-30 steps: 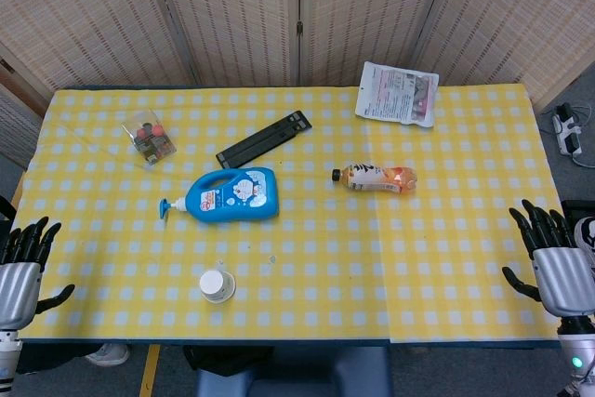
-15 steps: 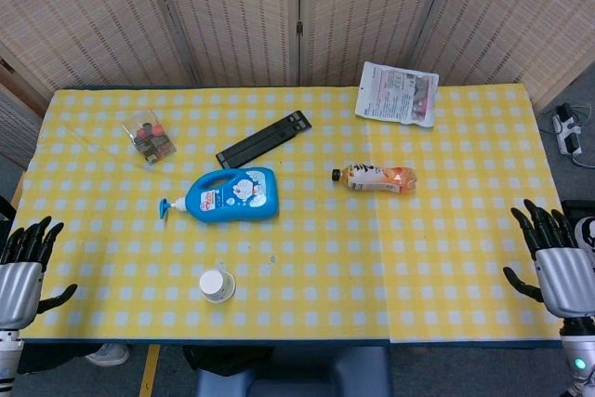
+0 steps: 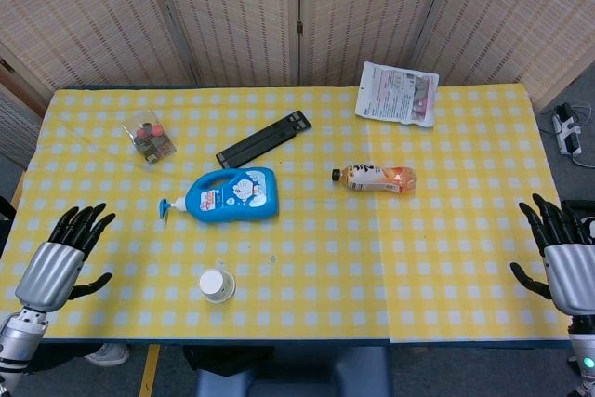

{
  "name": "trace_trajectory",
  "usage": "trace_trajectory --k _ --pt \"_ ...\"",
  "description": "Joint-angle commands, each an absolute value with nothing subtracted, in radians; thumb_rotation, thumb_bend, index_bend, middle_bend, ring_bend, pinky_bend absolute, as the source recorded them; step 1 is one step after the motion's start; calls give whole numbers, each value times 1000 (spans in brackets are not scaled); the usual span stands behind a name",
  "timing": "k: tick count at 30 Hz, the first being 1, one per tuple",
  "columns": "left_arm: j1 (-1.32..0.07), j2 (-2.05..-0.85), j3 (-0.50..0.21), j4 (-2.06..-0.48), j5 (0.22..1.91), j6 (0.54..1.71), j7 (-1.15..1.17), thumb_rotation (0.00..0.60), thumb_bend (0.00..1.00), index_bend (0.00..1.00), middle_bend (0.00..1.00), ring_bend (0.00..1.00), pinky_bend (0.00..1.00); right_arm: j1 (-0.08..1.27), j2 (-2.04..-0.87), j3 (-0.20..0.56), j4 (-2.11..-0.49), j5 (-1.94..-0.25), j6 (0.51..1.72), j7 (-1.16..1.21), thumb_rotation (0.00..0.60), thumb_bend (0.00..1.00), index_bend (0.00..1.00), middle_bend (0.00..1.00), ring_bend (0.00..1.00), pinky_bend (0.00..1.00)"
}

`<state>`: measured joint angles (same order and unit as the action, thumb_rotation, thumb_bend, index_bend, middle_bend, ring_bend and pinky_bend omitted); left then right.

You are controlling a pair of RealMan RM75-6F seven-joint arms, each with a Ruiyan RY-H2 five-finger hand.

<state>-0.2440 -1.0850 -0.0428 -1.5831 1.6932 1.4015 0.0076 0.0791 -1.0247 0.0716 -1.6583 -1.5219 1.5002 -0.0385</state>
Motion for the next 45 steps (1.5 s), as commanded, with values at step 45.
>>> trace_trajectory --k 45 --pt "-651 -1167 42 -1684 1739 889 91 600 386 257 31 48 18 79 -1058 64 -1592 -1515 1481 39 600 287 0 0 69 0"
